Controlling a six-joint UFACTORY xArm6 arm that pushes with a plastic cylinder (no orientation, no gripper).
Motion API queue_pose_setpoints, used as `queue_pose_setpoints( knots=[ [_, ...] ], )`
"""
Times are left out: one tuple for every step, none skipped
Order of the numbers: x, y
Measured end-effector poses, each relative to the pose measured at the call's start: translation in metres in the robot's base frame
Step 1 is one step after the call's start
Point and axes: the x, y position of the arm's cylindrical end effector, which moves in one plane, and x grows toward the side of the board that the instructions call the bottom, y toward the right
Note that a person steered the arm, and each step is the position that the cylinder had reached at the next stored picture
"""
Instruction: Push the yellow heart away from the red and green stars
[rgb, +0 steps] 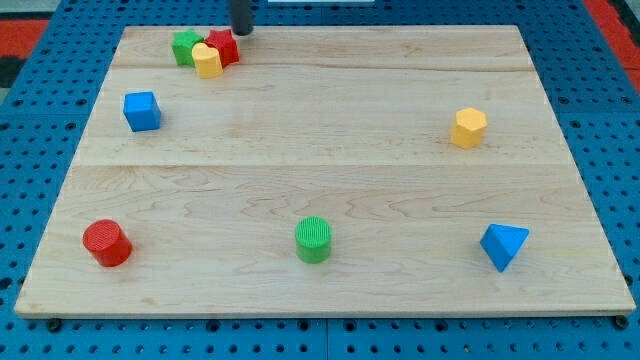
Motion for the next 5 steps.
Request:
queue_pose_setpoints(
  knots=[
    [0.003,-0.025],
    [0.032,-0.025],
    [0.060,-0.035],
    [0.073,-0.032],
    [0.090,-0.028]
  ],
)
